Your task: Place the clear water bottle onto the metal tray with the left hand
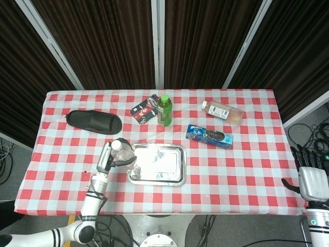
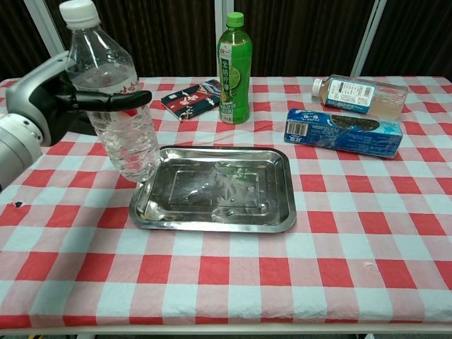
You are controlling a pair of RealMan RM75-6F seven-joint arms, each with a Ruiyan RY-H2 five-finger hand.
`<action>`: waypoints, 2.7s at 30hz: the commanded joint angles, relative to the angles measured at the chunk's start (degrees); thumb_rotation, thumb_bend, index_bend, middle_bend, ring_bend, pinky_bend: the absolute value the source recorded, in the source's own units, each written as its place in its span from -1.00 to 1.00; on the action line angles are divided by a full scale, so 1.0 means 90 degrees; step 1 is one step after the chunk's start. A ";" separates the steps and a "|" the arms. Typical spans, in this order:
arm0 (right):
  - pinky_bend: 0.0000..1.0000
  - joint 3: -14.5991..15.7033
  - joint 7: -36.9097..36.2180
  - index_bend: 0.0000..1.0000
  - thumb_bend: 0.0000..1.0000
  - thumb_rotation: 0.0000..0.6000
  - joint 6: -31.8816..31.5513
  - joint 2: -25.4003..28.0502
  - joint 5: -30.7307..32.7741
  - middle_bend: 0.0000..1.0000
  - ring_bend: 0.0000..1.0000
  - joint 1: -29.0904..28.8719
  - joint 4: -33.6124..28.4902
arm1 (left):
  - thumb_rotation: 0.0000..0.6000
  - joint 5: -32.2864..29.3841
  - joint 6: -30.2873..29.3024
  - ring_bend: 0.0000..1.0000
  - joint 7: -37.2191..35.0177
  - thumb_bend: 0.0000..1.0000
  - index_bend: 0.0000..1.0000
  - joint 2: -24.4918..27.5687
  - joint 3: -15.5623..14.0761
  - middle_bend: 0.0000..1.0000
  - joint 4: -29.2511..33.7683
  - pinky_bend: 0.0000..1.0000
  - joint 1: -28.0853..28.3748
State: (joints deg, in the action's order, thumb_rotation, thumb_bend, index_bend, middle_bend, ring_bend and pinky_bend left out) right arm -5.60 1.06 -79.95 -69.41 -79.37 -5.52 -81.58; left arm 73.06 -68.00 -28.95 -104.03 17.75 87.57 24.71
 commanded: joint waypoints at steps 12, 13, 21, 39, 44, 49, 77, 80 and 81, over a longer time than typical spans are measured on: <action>-1.00 -0.0050 -0.0101 -1.00 -0.81 1.00 0.0069 0.0027 0.0099 -1.00 -1.00 -0.0014 0.0052 | 1.00 0.0461 0.0007 -0.05 -0.0003 -0.60 0.26 0.0016 0.0440 0.35 -0.0364 0.03 0.0638; -1.00 -0.0051 -0.0099 -1.00 -0.81 1.00 0.0083 0.0023 0.0110 -1.00 -1.00 -0.0018 0.0062 | 1.00 0.0481 -0.0039 -0.05 -0.0023 -0.60 0.26 0.0081 0.0421 0.35 -0.0319 0.03 0.0604; -1.00 -0.0015 -0.0076 -1.00 -0.81 1.00 0.0148 -0.0031 0.0095 -1.00 -1.00 -0.0042 0.0136 | 1.00 -0.0037 0.0230 -0.04 -0.0311 -0.59 0.27 0.0246 0.0049 0.36 -0.0703 0.03 0.0273; -1.00 0.0010 -0.0049 -1.00 -0.81 1.00 0.0137 -0.0049 0.0064 -1.00 -1.00 -0.0041 0.0115 | 1.00 0.0119 0.0222 -0.03 -0.0475 -0.58 0.27 0.0378 0.0251 0.36 -0.0751 0.04 0.0689; -1.00 -0.0010 -0.0066 -1.00 -0.81 1.00 0.0156 -0.0032 0.0109 -1.00 -1.00 -0.0041 0.0128 | 1.00 0.0150 0.0329 -0.02 -0.0446 -0.58 0.26 0.0236 0.0281 0.36 -0.0606 0.04 0.0907; -1.00 0.0003 -0.0070 -1.00 -0.81 1.00 0.0269 -0.0065 0.0150 -1.00 -1.00 -0.0073 0.0180 | 1.00 0.0402 0.0137 -0.02 -0.0173 -0.58 0.26 0.0221 0.0059 0.36 -0.0365 0.04 0.0893; -1.00 0.0038 -0.0045 -1.00 -0.81 1.00 0.0311 -0.0103 0.0153 -1.00 -1.00 -0.0076 0.0239 | 1.00 -0.0047 0.0144 -0.01 -0.0320 -0.55 0.25 0.0384 0.0096 0.36 -0.0366 0.06 0.0790; -1.00 0.0021 -0.0055 -1.00 -0.81 1.00 0.0281 -0.0102 0.0160 -1.00 -1.00 -0.0069 0.0235 | 1.00 0.0195 0.0075 -0.01 -0.0495 -0.55 0.25 0.0181 -0.0146 0.36 -0.0140 0.06 0.0759; -1.00 0.0019 -0.0060 -1.00 -0.81 1.00 0.0282 -0.0097 0.0166 -1.00 -1.00 -0.0066 0.0238 | 1.00 0.0247 0.0088 -0.01 -0.0610 -0.55 0.25 0.0108 -0.0211 0.36 -0.0064 0.06 0.0755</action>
State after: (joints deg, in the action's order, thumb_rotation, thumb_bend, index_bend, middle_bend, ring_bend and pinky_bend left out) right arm -5.42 0.53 -77.42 -70.29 -77.89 -6.13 -79.45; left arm 73.62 -67.21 -32.70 -101.39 17.58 85.10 31.66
